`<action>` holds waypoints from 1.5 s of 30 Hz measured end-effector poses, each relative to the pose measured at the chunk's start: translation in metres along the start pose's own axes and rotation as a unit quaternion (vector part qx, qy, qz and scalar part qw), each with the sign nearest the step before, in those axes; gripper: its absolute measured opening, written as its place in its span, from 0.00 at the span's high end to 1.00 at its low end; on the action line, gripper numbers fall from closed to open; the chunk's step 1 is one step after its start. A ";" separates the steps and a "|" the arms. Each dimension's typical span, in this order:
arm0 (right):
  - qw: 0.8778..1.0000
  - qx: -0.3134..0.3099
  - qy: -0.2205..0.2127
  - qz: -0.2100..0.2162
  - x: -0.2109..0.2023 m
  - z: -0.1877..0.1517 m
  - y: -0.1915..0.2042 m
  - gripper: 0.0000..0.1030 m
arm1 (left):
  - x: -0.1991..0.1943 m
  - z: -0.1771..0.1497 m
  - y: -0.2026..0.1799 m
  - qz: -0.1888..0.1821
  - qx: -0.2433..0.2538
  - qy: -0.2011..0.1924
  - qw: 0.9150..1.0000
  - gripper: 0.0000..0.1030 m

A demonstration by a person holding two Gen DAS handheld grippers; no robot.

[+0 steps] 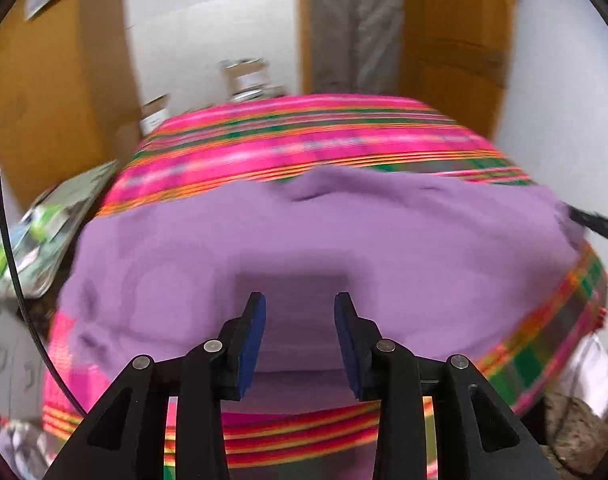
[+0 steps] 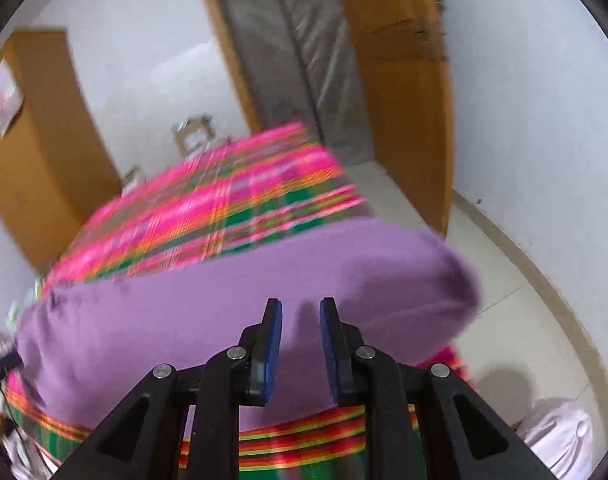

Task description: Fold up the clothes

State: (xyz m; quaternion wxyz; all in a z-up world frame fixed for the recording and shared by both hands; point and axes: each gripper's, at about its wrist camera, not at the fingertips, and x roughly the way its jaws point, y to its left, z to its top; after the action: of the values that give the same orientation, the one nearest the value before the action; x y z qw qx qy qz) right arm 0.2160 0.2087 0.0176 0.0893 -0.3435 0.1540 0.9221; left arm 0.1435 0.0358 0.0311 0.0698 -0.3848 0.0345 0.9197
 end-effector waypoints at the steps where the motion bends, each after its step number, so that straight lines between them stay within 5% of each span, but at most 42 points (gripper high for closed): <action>1: 1.000 -0.006 0.006 0.006 0.004 0.000 0.006 0.80 | 0.001 -0.001 0.010 0.005 -0.014 0.002 1.000 0.64; 14: 0.984 -0.112 0.028 0.138 0.028 0.020 0.112 0.80 | 0.009 -0.016 0.097 0.059 -0.123 0.021 0.990 0.64; 24: 0.938 -0.238 0.081 0.240 0.038 -0.013 0.205 0.80 | 0.011 -0.041 0.112 0.057 -0.130 0.051 0.989 0.63; 30: 0.917 -0.276 0.116 0.264 0.042 -0.017 0.234 0.80 | 0.009 -0.039 0.114 0.068 -0.117 0.057 0.989 0.63; 40: 0.904 -0.284 0.127 0.292 0.072 0.024 0.277 0.80 | 0.008 0.007 0.121 0.066 -0.083 0.016 0.994 0.63; 45: 0.879 -0.302 0.173 0.326 0.095 0.035 0.303 0.80 | 0.025 0.030 0.120 0.044 -0.072 0.018 0.996 0.63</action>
State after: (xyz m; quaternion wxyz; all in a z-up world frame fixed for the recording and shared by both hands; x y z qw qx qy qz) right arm 0.0416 -0.0577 0.0478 -0.3526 -0.4384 -0.0154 0.8266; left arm 0.0862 -0.0767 0.0350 0.0013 -0.4031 -0.0136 0.9150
